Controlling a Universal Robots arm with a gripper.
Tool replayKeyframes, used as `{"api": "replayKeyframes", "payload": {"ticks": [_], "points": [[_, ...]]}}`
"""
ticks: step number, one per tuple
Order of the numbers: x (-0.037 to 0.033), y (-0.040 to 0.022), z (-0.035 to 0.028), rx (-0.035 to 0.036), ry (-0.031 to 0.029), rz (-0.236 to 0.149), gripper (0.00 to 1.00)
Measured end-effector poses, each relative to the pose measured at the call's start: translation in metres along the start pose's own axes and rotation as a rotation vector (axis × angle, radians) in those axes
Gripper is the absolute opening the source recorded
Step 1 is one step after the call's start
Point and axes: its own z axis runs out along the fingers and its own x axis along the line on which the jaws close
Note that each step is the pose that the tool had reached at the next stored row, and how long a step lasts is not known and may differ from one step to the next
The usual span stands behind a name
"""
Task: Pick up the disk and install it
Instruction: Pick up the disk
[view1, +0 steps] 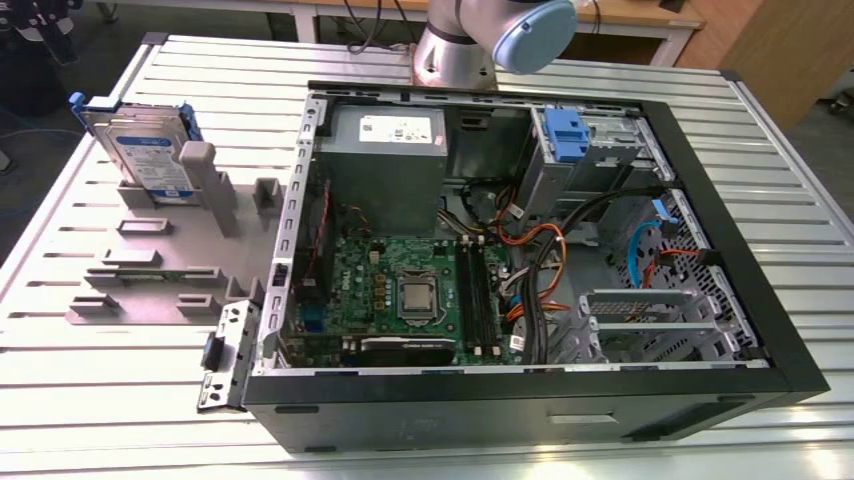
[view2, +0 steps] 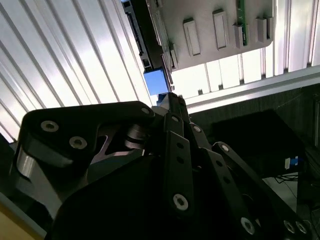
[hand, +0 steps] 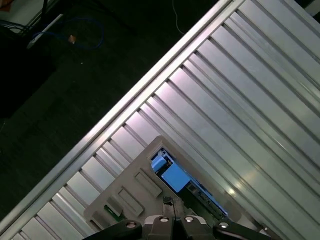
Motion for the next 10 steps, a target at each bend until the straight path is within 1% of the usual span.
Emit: {"api": "replayKeyframes", "payload": {"ticks": [10], "points": [[0.0001, 0.0001, 0.0000, -0.0005, 0.0018, -0.041, 0.11]]}}
